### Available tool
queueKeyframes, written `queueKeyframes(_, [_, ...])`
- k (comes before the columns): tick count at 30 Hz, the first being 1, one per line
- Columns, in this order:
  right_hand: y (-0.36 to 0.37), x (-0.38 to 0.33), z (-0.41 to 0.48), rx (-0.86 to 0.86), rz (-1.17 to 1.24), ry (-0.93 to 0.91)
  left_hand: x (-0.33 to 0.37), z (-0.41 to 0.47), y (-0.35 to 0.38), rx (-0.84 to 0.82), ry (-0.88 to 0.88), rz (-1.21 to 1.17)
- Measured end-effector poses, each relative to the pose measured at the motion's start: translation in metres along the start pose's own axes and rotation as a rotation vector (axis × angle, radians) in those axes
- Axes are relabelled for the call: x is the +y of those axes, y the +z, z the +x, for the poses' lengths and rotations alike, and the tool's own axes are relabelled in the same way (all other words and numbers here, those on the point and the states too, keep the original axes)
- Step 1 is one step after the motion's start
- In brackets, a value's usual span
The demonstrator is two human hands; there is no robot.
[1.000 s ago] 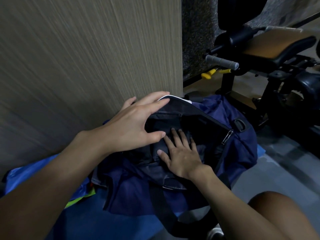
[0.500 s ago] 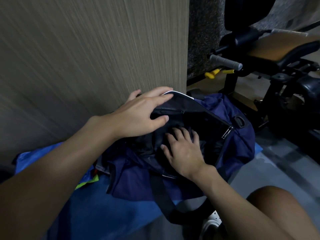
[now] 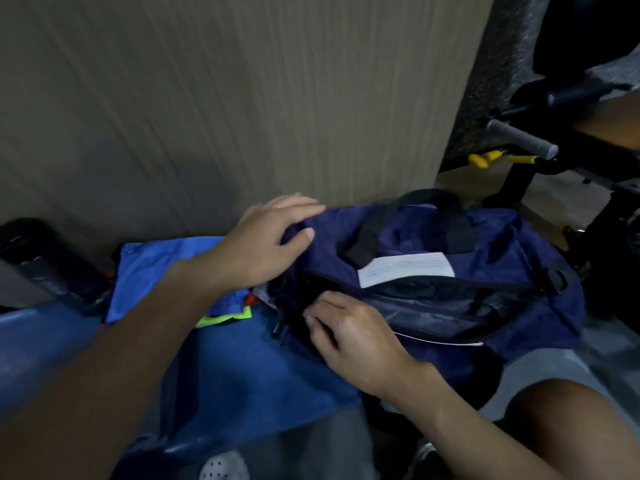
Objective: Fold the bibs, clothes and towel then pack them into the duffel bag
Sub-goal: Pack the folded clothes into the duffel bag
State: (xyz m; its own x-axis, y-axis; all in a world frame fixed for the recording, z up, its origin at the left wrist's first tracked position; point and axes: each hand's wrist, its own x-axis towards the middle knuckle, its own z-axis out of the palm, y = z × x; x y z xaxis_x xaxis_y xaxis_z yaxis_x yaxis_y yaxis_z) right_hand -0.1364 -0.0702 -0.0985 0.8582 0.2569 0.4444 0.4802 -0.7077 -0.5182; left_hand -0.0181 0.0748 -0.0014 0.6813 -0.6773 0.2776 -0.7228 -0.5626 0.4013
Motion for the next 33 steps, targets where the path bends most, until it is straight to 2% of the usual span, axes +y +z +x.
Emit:
queueKeyframes(5, [0.031,-0.03,0.022,-0.057,0.092,-0.022,-0.079,-0.076,-0.007,0.215,-0.272,-0.129])
queueKeyframes(9, [0.057,-0.05,0.053,-0.083,0.19,-0.003,-0.135,-0.122,-0.01,0.28,-0.414,0.07])
queueKeyframes(13, [0.084,-0.056,0.097,-0.075,0.24,0.147,-0.151,-0.146,-0.006,0.317,-0.523,0.238])
queueKeyframes(19, [0.116,-0.032,0.162,-0.078,0.17,0.541,-0.161,-0.152,-0.003,0.183,-0.6,0.374])
queueKeyframes(22, [0.127,-0.024,0.179,-0.046,0.204,0.674,-0.165,-0.154,-0.001,0.109,-0.646,0.373])
queueKeyframes(27, [0.14,-0.015,0.195,0.105,0.417,0.85,-0.165,-0.152,-0.003,0.027,-0.694,0.328])
queueKeyframes(33, [0.139,-0.017,0.202,0.247,0.678,0.925,-0.163,-0.152,-0.005,0.09,-0.71,0.317])
